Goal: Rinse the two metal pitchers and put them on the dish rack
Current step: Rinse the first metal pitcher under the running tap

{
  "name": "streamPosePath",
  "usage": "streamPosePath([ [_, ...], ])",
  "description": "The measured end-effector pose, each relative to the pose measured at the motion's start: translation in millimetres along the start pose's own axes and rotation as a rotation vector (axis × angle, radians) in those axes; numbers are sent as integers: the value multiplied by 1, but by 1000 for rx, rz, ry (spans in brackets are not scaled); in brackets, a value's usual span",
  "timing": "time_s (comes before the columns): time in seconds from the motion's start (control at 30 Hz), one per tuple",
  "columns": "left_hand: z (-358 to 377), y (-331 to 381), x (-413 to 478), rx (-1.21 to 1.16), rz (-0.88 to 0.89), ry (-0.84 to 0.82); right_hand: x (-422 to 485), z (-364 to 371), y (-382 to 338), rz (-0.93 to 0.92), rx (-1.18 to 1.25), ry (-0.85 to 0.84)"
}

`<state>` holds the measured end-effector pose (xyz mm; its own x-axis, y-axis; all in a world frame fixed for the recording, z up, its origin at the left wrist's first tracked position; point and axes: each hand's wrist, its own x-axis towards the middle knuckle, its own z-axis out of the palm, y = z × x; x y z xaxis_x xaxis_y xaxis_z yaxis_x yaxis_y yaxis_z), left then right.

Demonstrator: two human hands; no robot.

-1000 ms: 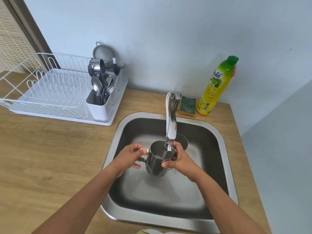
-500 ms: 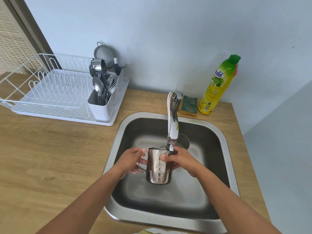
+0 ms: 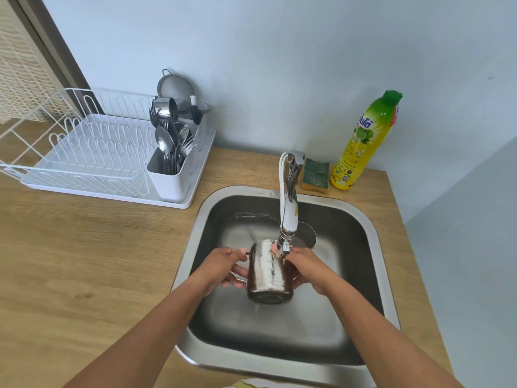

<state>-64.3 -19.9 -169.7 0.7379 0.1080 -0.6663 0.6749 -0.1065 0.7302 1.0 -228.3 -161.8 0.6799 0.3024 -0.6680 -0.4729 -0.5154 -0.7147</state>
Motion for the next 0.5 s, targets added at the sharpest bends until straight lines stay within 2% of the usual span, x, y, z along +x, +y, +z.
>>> streamPosePath([
  [0.5, 2, -8, 8, -84, -70, -46, -16, 2, -11, 131, 3, -50],
])
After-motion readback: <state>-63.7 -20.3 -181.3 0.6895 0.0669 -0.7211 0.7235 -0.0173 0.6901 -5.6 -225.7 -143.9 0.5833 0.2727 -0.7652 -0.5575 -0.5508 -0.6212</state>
